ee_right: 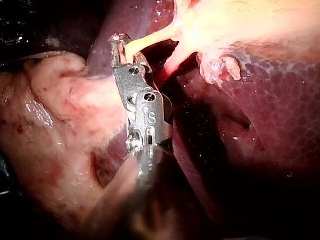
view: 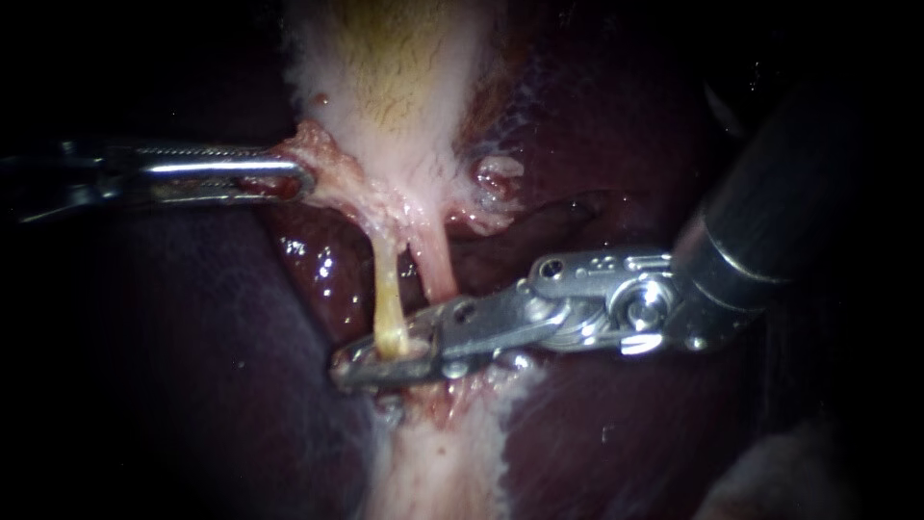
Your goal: Clipping second clip left tube
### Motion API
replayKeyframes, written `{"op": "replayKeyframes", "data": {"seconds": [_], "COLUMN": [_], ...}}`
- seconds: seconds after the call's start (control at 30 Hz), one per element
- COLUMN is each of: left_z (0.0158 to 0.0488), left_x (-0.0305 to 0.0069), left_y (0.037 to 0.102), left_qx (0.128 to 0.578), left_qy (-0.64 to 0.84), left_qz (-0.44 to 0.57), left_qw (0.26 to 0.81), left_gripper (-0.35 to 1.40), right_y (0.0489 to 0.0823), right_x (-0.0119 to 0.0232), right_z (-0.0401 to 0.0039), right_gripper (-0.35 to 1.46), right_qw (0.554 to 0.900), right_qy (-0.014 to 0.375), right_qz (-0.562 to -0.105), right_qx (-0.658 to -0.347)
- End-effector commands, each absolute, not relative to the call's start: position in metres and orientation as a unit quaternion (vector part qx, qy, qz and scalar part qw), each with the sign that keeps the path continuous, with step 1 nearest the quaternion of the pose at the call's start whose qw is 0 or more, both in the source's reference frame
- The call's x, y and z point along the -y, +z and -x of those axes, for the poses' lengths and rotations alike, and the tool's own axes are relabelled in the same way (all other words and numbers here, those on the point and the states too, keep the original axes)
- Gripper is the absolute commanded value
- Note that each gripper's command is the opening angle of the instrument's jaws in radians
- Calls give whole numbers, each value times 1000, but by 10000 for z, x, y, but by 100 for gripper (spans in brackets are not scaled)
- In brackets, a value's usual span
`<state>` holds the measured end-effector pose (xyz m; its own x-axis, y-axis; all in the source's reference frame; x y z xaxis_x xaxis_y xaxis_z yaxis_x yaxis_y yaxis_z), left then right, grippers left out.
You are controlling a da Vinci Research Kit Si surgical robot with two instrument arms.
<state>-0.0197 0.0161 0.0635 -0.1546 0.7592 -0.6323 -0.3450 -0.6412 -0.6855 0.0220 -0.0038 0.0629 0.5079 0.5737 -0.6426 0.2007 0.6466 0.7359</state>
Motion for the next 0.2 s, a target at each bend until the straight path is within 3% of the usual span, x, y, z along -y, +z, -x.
{"op": "replayKeyframes", "data": {"seconds": [0.03, 0.2], "left_z": [197, 197], "left_x": [-161, -161], "left_y": [635, 635], "left_qx": [195, 195], "left_qy": [734, 734], "left_qz": [530, 530], "left_qw": [376, 376], "left_gripper": [-35, -35], "right_y": [629, 630], "right_x": [38, 39], "right_z": [-220, -219], "right_gripper": [-35, -35], "right_qw": [769, 769], "right_qy": [121, 123], "right_qz": [-402, -404], "right_qx": [-481, -480]}}
